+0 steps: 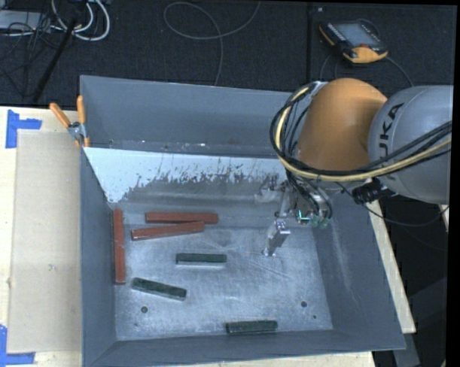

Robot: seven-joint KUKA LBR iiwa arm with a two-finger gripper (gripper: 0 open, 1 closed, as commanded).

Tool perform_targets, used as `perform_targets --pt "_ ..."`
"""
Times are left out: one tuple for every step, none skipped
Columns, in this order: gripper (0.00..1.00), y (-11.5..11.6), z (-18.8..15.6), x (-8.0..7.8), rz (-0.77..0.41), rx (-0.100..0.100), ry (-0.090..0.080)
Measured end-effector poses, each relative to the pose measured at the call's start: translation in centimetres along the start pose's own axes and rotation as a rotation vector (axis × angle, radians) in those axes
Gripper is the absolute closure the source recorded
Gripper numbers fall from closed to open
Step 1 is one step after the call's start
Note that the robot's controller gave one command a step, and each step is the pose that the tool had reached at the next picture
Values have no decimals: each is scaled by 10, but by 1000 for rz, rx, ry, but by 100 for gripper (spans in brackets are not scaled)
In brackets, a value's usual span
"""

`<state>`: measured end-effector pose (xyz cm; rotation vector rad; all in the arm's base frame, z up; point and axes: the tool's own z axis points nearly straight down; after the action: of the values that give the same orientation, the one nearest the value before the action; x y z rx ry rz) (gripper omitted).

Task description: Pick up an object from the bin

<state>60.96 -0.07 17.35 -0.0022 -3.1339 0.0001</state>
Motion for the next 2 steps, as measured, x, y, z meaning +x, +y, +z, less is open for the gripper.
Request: perform_targets --pt "0 0 -5 -1 0 0 -7" --pt "100 66 89 -6 -29 4 -13"
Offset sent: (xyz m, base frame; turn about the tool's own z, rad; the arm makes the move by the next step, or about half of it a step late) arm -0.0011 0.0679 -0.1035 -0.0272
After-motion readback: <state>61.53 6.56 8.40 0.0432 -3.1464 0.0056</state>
